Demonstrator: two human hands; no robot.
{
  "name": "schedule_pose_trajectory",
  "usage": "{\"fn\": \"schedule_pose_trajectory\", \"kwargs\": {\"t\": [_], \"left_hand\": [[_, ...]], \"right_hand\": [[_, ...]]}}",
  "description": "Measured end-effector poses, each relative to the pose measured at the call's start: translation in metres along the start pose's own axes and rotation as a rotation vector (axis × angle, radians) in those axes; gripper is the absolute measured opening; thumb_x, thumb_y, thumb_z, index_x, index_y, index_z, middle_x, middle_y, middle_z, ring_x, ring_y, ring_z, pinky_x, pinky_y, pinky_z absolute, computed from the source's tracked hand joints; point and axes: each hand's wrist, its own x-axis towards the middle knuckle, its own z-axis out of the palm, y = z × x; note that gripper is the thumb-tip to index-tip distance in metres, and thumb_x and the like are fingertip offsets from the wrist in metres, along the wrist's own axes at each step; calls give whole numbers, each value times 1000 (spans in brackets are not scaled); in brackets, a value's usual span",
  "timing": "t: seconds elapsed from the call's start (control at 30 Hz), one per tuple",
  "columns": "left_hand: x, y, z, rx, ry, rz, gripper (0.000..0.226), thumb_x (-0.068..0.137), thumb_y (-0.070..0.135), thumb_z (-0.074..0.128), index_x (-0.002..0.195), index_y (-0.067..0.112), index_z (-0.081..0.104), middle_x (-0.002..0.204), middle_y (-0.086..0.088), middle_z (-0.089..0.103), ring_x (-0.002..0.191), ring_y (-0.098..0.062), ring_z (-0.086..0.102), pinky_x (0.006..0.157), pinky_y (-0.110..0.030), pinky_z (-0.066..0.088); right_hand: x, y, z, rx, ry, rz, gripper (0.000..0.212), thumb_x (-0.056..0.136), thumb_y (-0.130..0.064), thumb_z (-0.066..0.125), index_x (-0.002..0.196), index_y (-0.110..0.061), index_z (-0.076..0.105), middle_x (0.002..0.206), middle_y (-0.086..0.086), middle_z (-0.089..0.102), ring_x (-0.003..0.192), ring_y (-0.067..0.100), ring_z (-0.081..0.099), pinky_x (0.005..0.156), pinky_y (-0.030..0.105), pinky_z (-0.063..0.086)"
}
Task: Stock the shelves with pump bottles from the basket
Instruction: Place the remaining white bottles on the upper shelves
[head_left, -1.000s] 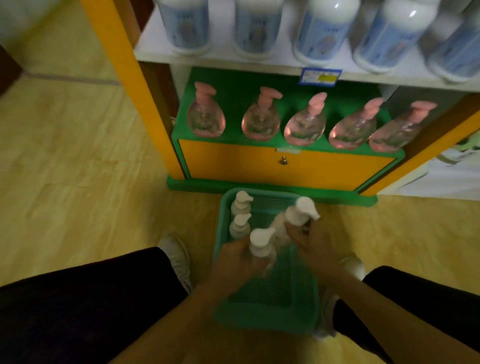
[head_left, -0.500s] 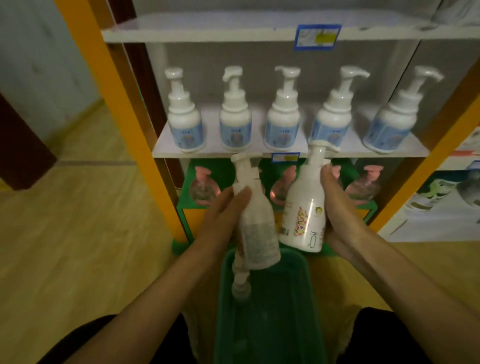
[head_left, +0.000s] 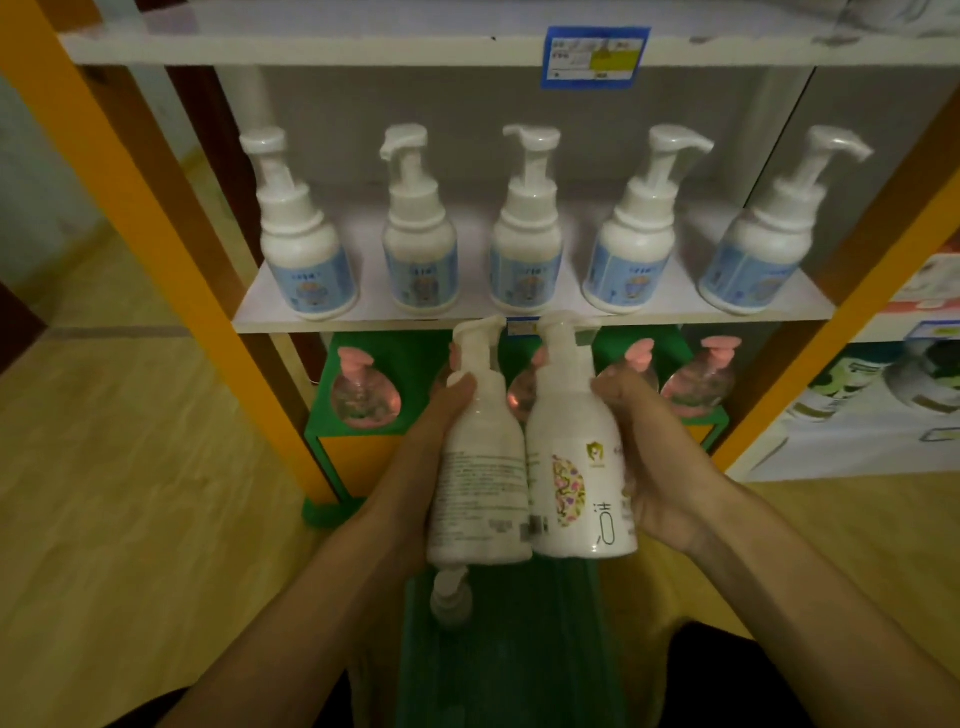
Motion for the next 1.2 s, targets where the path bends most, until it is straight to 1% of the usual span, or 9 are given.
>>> {"fn": "schedule_pose_trajectory", "kwargs": {"t": [0.2, 0.37, 0.53, 0.6, 0.67, 0.73, 0.8, 0.97, 1.2], "left_hand": [[3, 2, -5, -93, 77, -95, 41, 67, 42, 65, 97, 15, 60, 65, -10, 72, 56, -24, 70, 49, -32, 55], [1, -3, -5, -130, 151, -144, 35, 81, 43, 61, 100, 14, 57, 61, -9, 69, 51, -24, 68, 46, -32, 55], [-7, 3, 1, -149, 158, -237, 25, 84, 38, 61, 92, 15, 61, 61, -8, 66, 51, -21, 65, 49, -33, 56], [-6, 10, -1, -113, 141, -47, 21, 94, 26, 53, 110, 20, 64, 70, 2, 58, 66, -7, 60, 73, -39, 59], [0, 13, -7, -256, 134, 62, 35, 100, 15, 39, 134, 13, 50, 75, 10, 44, 83, -4, 57, 100, -36, 45], [-4, 13, 1, -133, 75, -79, 23, 93, 23, 54, 111, 15, 65, 70, 0, 62, 77, -22, 70, 74, -39, 60], [-11, 4, 6, -140, 101, -242, 26, 82, 35, 64, 95, 13, 63, 62, -10, 69, 55, -25, 69, 49, -34, 57], [-4, -1, -3, -207, 203, -254, 34, 82, 44, 57, 91, 11, 59, 55, -11, 65, 49, -24, 63, 49, -31, 54], [0, 0, -9, -241, 92, -177, 39, 78, 49, 63, 100, 16, 63, 67, -10, 70, 59, -25, 68, 57, -36, 56]], "right_hand": [[-4, -2, 1, -58, -88, -27, 47, 81, -39, 60, 122, -16, 58, 110, 14, 70, 102, 33, 67, 92, 50, 51], [-3, 5, 7, -97, -24, -63, 47, 73, -38, 72, 115, -18, 59, 98, 14, 72, 86, 31, 69, 77, 44, 54], [-3, 8, 13, -116, 25, -32, 49, 72, -46, 70, 110, -16, 63, 89, 14, 72, 78, 28, 70, 76, 42, 56], [-3, 8, 14, -118, 60, 5, 49, 72, -49, 69, 105, -13, 64, 85, 14, 72, 76, 28, 69, 78, 43, 57], [-3, 9, 15, -109, 85, 27, 52, 71, -50, 70, 106, -13, 64, 86, 15, 71, 78, 30, 69, 80, 46, 56], [-2, 9, 16, -98, 109, 38, 53, 71, -51, 70, 108, -14, 64, 87, 15, 72, 80, 30, 69, 80, 47, 57], [-1, 9, 16, -89, 129, 42, 51, 73, -51, 69, 109, -16, 64, 84, 14, 73, 78, 29, 70, 77, 45, 57], [0, 6, 17, -69, 185, 39, 48, 74, -53, 68, 104, -17, 64, 72, 10, 70, 66, 25, 68, 68, 39, 56], [3, 2, 16, -16, 185, 50, 51, 66, -54, 71, 100, -17, 63, 68, 8, 67, 61, 23, 66, 67, 38, 56]]}}
